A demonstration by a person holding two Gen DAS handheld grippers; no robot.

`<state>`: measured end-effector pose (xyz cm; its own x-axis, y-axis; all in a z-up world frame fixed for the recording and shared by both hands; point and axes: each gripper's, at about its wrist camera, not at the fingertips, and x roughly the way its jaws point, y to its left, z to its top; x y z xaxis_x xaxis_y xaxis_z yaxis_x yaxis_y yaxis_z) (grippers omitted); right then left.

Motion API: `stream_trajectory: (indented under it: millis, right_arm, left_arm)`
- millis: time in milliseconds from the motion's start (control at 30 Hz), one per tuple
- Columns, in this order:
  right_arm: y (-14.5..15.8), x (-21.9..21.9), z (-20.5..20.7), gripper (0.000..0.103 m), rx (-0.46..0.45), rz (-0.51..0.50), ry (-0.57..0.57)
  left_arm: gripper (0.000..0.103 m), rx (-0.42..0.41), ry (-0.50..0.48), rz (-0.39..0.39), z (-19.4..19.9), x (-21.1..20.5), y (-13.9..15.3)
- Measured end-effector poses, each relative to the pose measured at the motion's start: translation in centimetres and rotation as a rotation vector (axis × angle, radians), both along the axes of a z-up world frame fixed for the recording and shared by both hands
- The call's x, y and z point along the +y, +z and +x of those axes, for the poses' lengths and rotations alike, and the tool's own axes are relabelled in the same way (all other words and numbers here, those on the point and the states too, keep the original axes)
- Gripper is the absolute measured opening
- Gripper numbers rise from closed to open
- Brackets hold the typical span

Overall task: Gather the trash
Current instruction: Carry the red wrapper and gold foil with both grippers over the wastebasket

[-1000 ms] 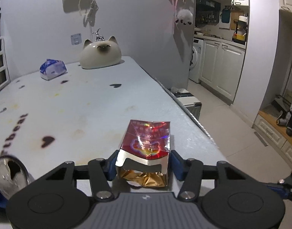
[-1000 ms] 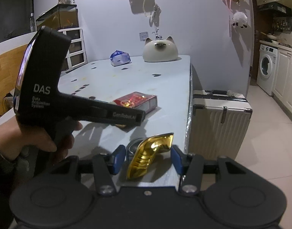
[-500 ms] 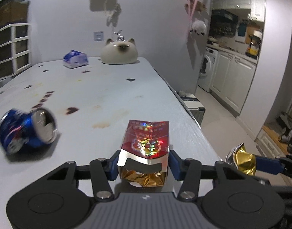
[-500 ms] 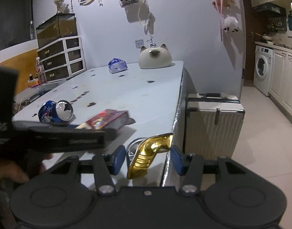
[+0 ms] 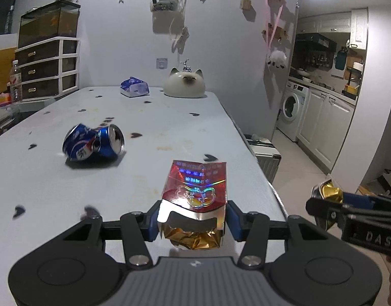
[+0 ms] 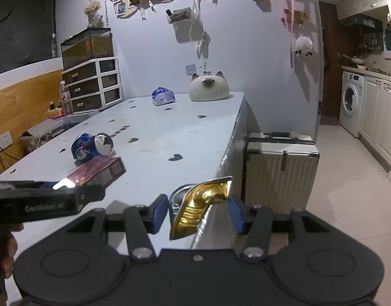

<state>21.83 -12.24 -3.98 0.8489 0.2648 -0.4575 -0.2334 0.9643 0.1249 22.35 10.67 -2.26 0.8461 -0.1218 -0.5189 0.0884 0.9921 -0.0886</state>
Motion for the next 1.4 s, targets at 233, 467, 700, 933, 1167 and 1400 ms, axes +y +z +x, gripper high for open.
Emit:
stream_trajectory:
  millis: [233,467,700,933,1167,1400]
  right_arm:
    - [0.0,-3.3,-4.2,0.053,-0.011,-0.008,-0.015]
    - [0.0,-7.6,-8.0,0.053,-0.033,-0.022,-0.054]
    - [-0.6,-12.5,-11.6,0.053,-0.04,-0.036,-0.102]
    - [-2.2,-17.6,-14.4,0.053,-0.019,-0.041,-0.172]
    - [-5.8,-22.5,-15.6,0.053,0.049,-0.019,-0.25]
    - [-11.9,-25.5,-14.9,0.053,0.174,-0.003,-0.293]
  left_arm:
    - [0.052,-0.021,0.008,-0.021,-4.9,-1.9,0.5]
    - [0.052,-0.038,0.0,-0.005,-9.0,-6.1,1.0]
    - [0.052,-0.054,-0.059,-0.015,-12.2,-11.3,0.8]
    - [0.052,-0.034,-0.147,-0.019,-13.5,-17.4,-0.6]
    - [0.052,0.052,-0.255,-0.011,-13.2,-23.7,-5.1]
    - [0.052,0.222,-0.303,-0.005,-10.6,-27.4,-12.5]
